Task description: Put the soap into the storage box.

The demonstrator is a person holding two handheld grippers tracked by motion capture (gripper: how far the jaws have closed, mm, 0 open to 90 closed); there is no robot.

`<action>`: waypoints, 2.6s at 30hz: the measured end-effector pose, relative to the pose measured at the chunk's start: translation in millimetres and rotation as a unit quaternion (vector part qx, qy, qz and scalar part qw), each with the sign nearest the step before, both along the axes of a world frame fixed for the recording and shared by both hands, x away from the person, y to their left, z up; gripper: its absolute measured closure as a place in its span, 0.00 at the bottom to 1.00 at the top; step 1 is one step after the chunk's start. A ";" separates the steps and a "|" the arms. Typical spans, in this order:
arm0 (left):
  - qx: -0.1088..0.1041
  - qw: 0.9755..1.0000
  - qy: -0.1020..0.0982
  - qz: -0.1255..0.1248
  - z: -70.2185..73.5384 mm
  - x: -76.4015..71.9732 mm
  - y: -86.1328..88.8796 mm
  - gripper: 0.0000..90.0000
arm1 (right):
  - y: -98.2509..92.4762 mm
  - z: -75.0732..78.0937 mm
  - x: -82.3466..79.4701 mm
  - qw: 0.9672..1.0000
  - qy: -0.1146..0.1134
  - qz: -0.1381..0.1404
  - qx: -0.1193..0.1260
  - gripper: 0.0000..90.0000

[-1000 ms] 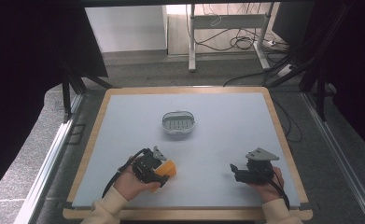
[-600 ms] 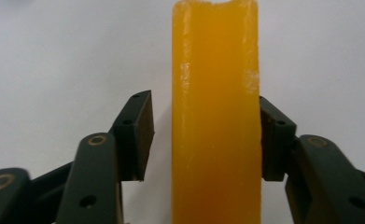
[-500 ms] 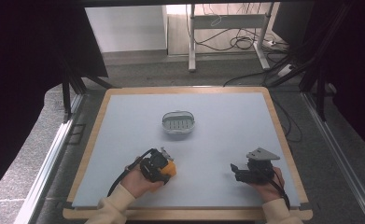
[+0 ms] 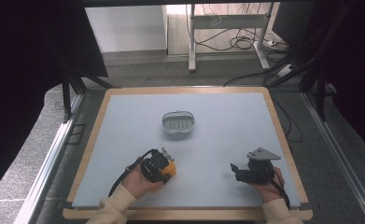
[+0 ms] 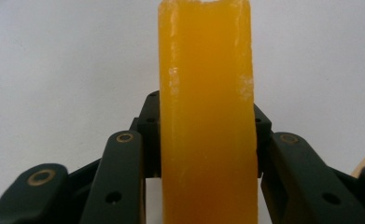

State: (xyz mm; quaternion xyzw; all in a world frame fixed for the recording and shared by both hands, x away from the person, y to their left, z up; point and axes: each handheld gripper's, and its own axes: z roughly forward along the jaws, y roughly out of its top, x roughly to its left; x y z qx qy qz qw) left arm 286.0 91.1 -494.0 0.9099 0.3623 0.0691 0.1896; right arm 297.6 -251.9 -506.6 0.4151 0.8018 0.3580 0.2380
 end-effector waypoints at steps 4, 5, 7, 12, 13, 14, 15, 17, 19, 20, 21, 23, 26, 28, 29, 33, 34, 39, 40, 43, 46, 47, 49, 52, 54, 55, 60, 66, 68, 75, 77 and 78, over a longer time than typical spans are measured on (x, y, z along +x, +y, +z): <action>-0.010 1.000 -0.002 -0.002 4.3 0.9 5.4 0.69 | -0.2 0.1 0.1 1.000 0.000 0.000 0.000 0.17; -0.010 1.000 -0.002 -0.002 4.3 0.9 5.4 0.69 | -0.2 0.1 0.1 1.000 0.000 0.000 0.000 0.17; -0.020 1.000 -0.002 -0.001 7.3 0.9 8.1 0.69 | -0.3 0.5 -0.1 1.000 0.000 -0.001 0.001 0.17; -0.034 0.999 -0.003 -0.009 15.4 2.5 14.7 0.69 | -0.2 0.7 -0.3 1.000 0.000 -0.002 0.000 0.17; -0.037 0.999 -0.001 -0.011 17.0 3.0 15.6 0.69 | -0.2 0.7 -0.3 1.000 0.000 -0.002 0.000 0.17; -0.040 0.999 0.003 -0.016 20.2 3.8 17.0 0.69 | -0.1 0.5 -0.1 1.000 0.000 -0.003 0.000 0.17; -0.041 0.999 0.004 -0.019 21.7 4.2 17.6 0.69 | -0.1 0.3 0.0 1.000 0.000 -0.003 -0.001 0.17; -0.043 0.999 0.003 -0.019 22.9 4.3 17.9 0.69 | -0.1 0.3 0.0 1.000 0.000 -0.003 -0.001 0.17; -0.046 0.999 0.001 -0.024 26.7 4.9 19.0 0.69 | -0.1 0.2 0.0 1.000 0.000 -0.003 -0.002 0.17; -0.047 0.999 0.001 -0.027 27.7 5.3 19.5 0.69 | -0.1 0.2 0.0 1.000 0.000 -0.003 -0.002 0.17; -0.047 0.999 0.001 -0.027 27.7 5.3 19.5 0.69 | -0.1 0.2 0.0 1.000 0.000 -0.003 -0.002 0.17; -0.052 0.998 0.001 -0.028 29.3 5.7 20.2 0.69 | 0.4 -0.1 -0.1 1.000 -0.001 -0.003 -0.003 0.17; -0.054 0.998 0.005 -0.032 30.6 7.6 21.6 0.69 | 0.6 -0.1 -0.2 1.000 -0.001 -0.003 -0.003 0.17; -0.054 0.998 0.006 -0.032 30.9 8.7 22.5 0.69 | 0.4 0.1 -0.2 1.000 -0.001 -0.003 -0.004 0.17; -0.054 0.998 0.006 -0.032 30.9 8.7 22.5 0.69 | 0.4 0.1 -0.2 1.000 -0.001 -0.003 -0.004 0.17; -0.058 0.998 0.007 -0.033 32.8 11.1 24.4 0.69 | 0.3 -0.3 0.0 1.000 -0.001 -0.004 -0.004 0.17; -0.060 0.998 0.005 -0.035 34.7 12.3 25.1 0.69 | 0.5 -0.4 -0.1 1.000 -0.001 -0.003 -0.004 0.17; -0.059 0.997 0.002 -0.040 39.4 15.1 25.9 0.69 | 0.3 0.3 -0.5 1.000 -0.005 -0.005 -0.005 0.17; -0.061 0.997 0.001 -0.039 40.0 15.5 25.7 0.69 | 0.2 0.3 -0.4 1.000 -0.005 -0.005 -0.005 0.17; -0.060 0.997 0.001 -0.041 41.8 17.1 26.2 0.69 | 0.2 0.2 -0.4 1.000 -0.005 -0.006 -0.005 0.17; -0.063 0.997 -0.004 -0.037 45.3 20.1 27.7 0.69 | 0.1 0.3 -0.5 1.000 -0.007 -0.007 -0.004 0.17; -0.063 0.997 -0.004 -0.037 45.3 20.1 27.7 0.69 | 0.1 0.3 -0.5 1.000 -0.007 -0.007 -0.004 0.17; -0.064 0.997 -0.004 -0.038 47.5 21.7 29.2 0.69 | -0.2 0.2 -0.4 1.000 -0.006 -0.007 -0.004 0.18; -0.068 0.997 -0.008 -0.039 52.3 23.9 31.9 0.69 | 0.1 -0.5 0.0 1.000 -0.004 -0.006 -0.005 0.18; -0.069 0.997 -0.011 -0.039 54.1 24.7 32.8 0.69 | 0.4 -0.7 0.2 1.000 -0.003 -0.005 -0.005 0.18; -0.069 0.997 -0.011 -0.040 55.0 25.0 33.2 0.69 | 0.5 -0.8 0.2 1.000 -0.003 -0.006 -0.005 0.18; -0.068 0.997 -0.016 -0.040 58.1 27.3 33.8 0.69 | 0.1 -0.7 0.2 1.000 -0.002 -0.005 -0.006 0.18; -0.069 0.997 -0.017 -0.042 60.7 30.7 33.5 0.69 | 0.2 -0.8 0.4 1.000 -0.001 -0.005 -0.006 0.18; -0.071 0.996 -0.018 -0.044 61.9 32.5 34.5 0.69 | 0.0 -0.9 0.5 1.000 0.000 -0.005 -0.006 0.18; -0.074 0.996 -0.021 -0.042 66.7 37.5 36.0 0.69 | -0.1 -1.3 0.8 1.000 0.000 -0.005 -0.008 0.18; -0.073 0.996 -0.022 -0.043 67.2 38.4 36.2 0.69 | -0.1 -1.3 0.8 1.000 -0.001 -0.005 -0.008 0.18; -0.070 0.996 -0.023 -0.042 67.5 40.0 36.4 0.69 | -0.2 -1.4 0.9 1.000 0.000 -0.006 -0.008 0.18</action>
